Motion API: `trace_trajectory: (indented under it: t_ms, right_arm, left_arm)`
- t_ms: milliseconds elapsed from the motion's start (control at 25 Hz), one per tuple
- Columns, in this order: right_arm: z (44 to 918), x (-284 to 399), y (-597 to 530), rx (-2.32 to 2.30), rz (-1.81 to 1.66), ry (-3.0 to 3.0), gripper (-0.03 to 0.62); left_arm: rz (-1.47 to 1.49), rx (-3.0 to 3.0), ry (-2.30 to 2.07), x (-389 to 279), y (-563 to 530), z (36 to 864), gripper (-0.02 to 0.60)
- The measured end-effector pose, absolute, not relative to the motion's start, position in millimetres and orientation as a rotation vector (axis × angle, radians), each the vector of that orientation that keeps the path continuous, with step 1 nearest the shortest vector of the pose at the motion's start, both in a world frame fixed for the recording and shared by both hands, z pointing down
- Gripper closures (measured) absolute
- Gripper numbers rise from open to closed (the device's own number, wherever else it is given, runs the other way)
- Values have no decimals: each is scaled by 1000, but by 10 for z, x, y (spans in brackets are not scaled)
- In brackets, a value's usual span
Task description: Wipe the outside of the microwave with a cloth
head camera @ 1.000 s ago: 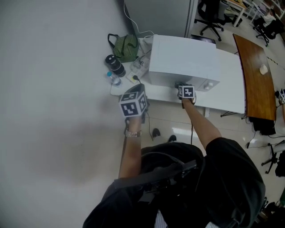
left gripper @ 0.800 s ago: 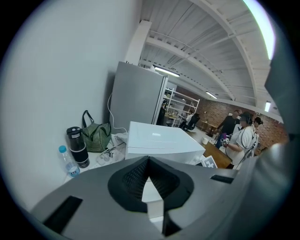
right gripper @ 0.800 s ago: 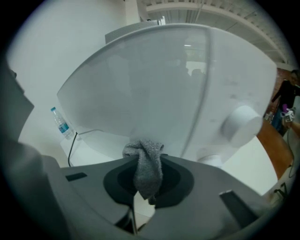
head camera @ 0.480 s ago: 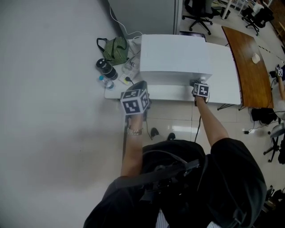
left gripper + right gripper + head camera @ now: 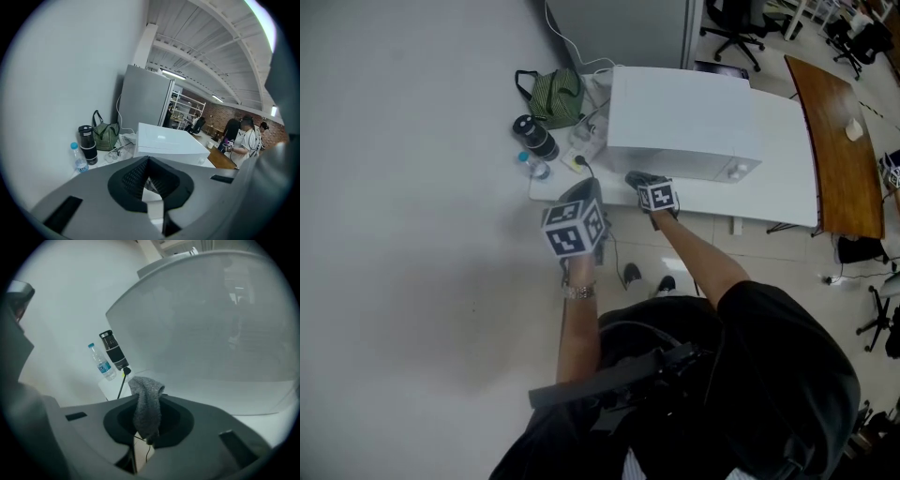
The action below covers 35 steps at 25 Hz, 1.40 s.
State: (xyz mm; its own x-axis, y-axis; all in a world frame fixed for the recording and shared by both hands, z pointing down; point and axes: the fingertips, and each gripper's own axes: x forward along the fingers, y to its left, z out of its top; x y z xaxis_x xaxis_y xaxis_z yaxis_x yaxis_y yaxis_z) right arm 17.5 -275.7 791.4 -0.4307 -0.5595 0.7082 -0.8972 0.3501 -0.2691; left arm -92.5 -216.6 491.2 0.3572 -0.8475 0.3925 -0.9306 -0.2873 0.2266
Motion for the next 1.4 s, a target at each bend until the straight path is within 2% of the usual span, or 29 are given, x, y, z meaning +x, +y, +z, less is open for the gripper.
trace_trajectory:
  t_ms: [160, 440, 720, 840, 960, 1080, 1200, 1400]
  right_arm:
    - [8094, 15, -2925, 1235, 864, -2022, 557]
    - [8208, 949, -2973, 1312, 825, -1899, 559]
    - [7989, 2151, -2807, 1426, 704, -1760, 559]
    - [8016, 2601, -2599, 1495, 815, -1650, 559]
    - [7970, 2893, -2546, 1554, 755, -1629, 562]
    - [7629, 2744, -2386, 1603, 833, -1694, 563]
    - [6890, 2185, -2338, 1532, 859, -1941, 563]
    - [5524, 1265, -2866, 1334, 571, -2289, 562]
  left_arm:
    - [292, 2141, -1627, -1274, -2034, 4979, 588]
    - [291, 2056, -1707, -1703, -2021, 5030, 588]
    - [293, 2184, -1584, -1221, -2270, 4967, 588]
    - [305, 2252, -1500, -916, -2359, 4955, 588]
    - [312, 2317, -1421, -656, -2418, 4930, 588]
    - [307, 2358, -1372, -561, -2477, 4882, 588]
    - [288, 2376, -1348, -561, -2557, 4843, 588]
    - [288, 2380, -1336, -550, -2703, 4880, 588]
